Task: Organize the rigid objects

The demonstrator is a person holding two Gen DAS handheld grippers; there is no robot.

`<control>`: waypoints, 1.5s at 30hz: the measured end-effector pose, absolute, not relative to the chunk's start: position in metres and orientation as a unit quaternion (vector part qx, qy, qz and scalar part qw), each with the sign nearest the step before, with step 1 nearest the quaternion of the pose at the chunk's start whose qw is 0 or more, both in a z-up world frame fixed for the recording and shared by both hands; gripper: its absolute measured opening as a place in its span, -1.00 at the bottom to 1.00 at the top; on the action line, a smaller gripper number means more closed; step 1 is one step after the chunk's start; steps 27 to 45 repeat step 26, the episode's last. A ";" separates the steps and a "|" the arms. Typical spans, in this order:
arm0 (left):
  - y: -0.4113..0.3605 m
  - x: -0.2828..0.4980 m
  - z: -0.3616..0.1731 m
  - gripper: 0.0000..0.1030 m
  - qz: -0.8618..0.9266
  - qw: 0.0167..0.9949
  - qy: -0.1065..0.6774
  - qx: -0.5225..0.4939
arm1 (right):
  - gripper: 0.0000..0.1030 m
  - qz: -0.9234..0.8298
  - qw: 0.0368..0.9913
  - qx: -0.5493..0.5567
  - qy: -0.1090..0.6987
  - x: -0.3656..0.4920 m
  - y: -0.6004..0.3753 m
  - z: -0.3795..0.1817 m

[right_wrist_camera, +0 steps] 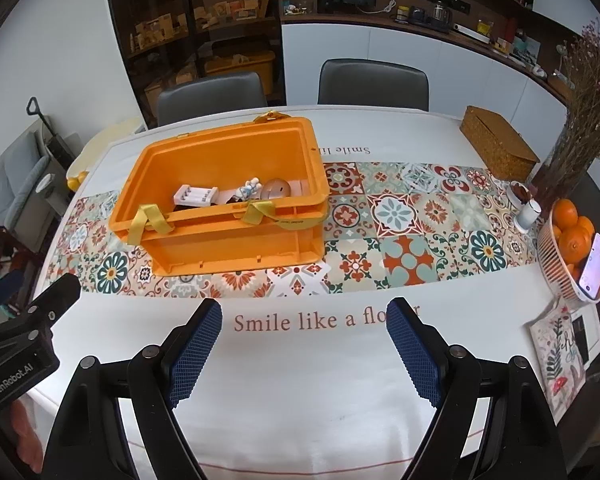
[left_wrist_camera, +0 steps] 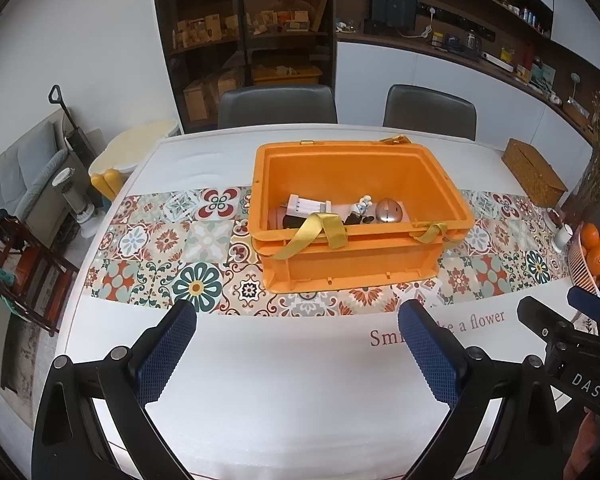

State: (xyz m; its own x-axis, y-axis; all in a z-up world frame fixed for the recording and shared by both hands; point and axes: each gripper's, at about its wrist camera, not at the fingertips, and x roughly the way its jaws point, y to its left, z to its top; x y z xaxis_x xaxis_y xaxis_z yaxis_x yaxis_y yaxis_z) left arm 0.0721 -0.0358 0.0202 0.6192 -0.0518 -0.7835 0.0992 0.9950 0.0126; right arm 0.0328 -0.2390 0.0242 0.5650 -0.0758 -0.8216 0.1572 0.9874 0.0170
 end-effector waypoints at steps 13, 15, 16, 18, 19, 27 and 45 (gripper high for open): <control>-0.036 0.072 0.019 1.00 -0.050 0.896 0.439 0.030 | 0.64 -0.063 0.882 0.041 0.464 0.034 -0.236 0.022; -0.035 0.071 0.018 1.00 -0.051 0.896 0.440 0.029 | 0.64 -0.062 0.883 0.040 0.464 0.034 -0.234 0.022; -0.035 0.071 0.018 1.00 -0.051 0.897 0.439 0.029 | 0.64 -0.062 0.883 0.039 0.464 0.034 -0.233 0.023; -0.034 0.071 0.018 1.00 -0.051 0.897 0.438 0.028 | 0.64 -0.060 0.884 0.038 0.463 0.035 -0.231 0.023; -0.034 0.071 0.018 1.00 -0.052 0.897 0.439 0.029 | 0.64 -0.060 0.884 0.037 0.463 0.035 -0.230 0.023; -0.032 0.070 0.017 1.00 -0.050 0.896 0.441 0.026 | 0.64 -0.057 0.883 0.036 0.464 0.036 -0.228 0.023; -0.032 0.070 0.017 1.00 -0.050 0.896 0.441 0.026 | 0.64 -0.057 0.883 0.036 0.464 0.036 -0.228 0.023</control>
